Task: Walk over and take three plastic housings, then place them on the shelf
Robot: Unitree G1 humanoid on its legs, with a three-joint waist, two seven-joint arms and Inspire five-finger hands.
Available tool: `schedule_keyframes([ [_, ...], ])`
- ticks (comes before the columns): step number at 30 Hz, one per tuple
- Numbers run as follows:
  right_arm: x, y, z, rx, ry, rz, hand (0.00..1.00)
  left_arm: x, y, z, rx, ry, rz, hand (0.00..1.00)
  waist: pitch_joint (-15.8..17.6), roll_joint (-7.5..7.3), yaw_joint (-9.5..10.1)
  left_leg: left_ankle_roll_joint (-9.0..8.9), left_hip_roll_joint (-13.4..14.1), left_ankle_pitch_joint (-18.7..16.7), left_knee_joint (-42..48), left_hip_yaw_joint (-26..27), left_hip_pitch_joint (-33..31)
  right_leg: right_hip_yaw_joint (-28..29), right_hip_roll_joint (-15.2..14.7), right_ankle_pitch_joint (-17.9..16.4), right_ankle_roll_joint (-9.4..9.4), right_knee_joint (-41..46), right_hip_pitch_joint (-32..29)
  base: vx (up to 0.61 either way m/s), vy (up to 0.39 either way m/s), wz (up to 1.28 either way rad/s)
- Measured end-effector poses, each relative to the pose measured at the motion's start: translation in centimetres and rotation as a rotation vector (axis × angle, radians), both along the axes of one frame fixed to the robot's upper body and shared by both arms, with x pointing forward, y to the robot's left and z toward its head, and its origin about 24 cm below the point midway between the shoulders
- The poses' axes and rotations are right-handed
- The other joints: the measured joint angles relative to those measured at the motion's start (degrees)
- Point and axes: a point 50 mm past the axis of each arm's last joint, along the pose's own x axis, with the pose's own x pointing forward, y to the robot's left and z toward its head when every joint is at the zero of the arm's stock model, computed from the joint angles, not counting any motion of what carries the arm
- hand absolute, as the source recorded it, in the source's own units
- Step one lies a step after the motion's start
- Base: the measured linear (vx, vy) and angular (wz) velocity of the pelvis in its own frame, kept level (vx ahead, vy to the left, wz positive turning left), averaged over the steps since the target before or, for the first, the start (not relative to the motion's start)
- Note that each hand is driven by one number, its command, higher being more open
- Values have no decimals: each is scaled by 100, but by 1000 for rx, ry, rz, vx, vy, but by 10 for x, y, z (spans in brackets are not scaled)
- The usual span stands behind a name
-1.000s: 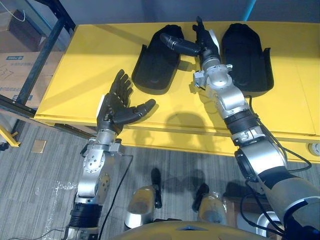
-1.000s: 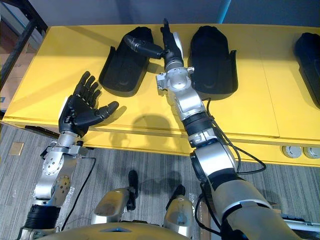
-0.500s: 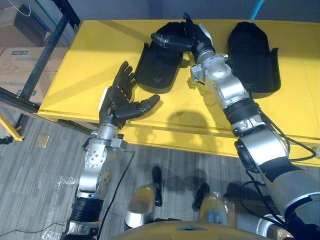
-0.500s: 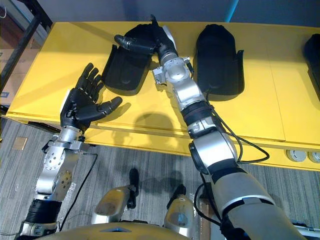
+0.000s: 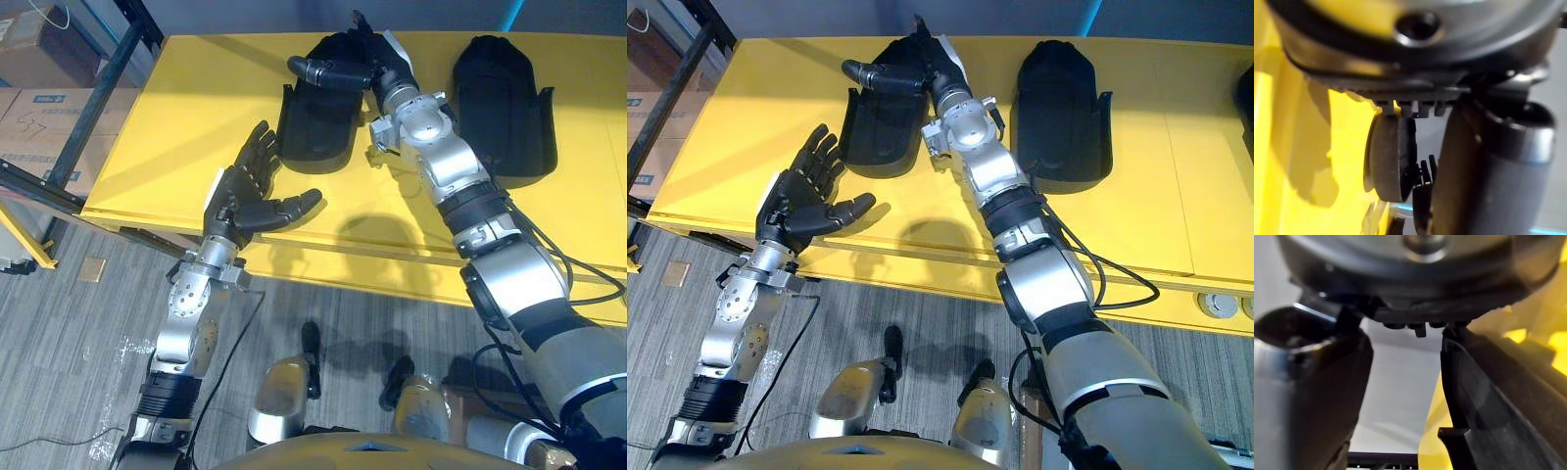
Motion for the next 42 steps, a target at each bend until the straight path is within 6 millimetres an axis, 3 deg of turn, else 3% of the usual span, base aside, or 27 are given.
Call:
schedule_keyframes([
  [12,0,-1,0,9,-9,-24,100,-1,-9,-1,6,-9,-41,100,1,92,-3,-11,30,8,64,26,-53,26,4,-18,-29,91,-79,0,1,0],
  [16,-7,3,14,34,-90,-47,100,-2,-7,1,7,-8,13,100,1,92,-40,-11,28,8,64,45,-36,42,0,-15,-27,93,-78,2,5,-2],
  [19,-35,14,56,72,-309,19,100,-7,-1,4,24,-18,91,100,1,91,-109,-11,29,7,61,42,-27,45,8,-10,-21,69,-66,0,0,0],
  [21,-67,16,86,145,-478,84,100,-9,8,4,56,-20,173,100,-2,86,-185,-15,33,3,26,17,109,28,47,8,-1,-36,103,43,4,0],
  [25,-102,-8,97,166,-636,90,100,-15,33,9,121,-48,364,100,-56,6,-257,-26,30,-10,-60,-30,284,-6,135,46,44,-249,344,11,0,0],
  [27,-104,-28,87,122,-635,20,100,-22,55,11,151,-55,524,100,-175,-101,-346,-10,17,4,-166,-26,295,-4,217,157,44,-461,386,0,22,-5],
  [33,-96,-99,42,120,-461,-236,100,-39,68,21,179,-112,650,100,-396,-349,-403,24,11,47,-341,35,369,-9,382,527,104,-1140,650,40,26,-5],
  [36,-109,-136,12,146,-394,-355,100,-51,64,34,181,-204,604,100,-504,-439,-450,51,-4,22,-361,53,380,-18,402,671,160,-1448,774,78,29,-1],
  [38,-123,-160,-22,183,-322,-407,100,-60,59,40,153,-248,522,100,-633,-459,-512,70,-42,-19,-423,112,490,15,404,740,196,-1624,895,64,32,-10],
  [42,-159,-176,-81,230,-214,-464,100,-75,53,38,162,-260,448,100,-782,-458,-713,51,-75,-101,-465,273,626,171,421,765,211,-1729,961,49,27,-20],
])
